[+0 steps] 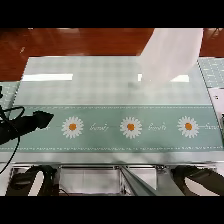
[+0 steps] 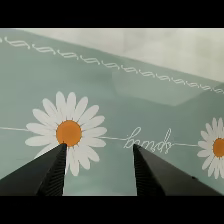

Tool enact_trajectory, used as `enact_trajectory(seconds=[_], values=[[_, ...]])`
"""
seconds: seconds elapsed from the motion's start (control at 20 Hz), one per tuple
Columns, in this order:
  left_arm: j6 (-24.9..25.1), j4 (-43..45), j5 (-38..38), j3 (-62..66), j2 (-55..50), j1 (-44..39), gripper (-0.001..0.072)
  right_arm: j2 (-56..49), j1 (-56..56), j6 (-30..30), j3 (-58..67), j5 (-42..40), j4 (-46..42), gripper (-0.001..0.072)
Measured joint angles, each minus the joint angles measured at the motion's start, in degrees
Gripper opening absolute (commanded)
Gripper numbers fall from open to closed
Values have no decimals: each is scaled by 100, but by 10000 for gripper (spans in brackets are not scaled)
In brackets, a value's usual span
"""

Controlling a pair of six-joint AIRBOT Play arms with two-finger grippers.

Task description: Fold the shirts.

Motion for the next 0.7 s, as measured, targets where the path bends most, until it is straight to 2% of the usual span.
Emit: enact_trajectory(seconds=[0.4,0.6,0.7], values=[[4,109,284,-24,26,59,509,-83,1504,-240,-245,474,179,22],[11,352,407,262,31,321,509,-452,2052,-155,-1329,874,925,22],[9,376,415,343,33,402,509,-710,2345,-151,-2057,710,1445,22]])
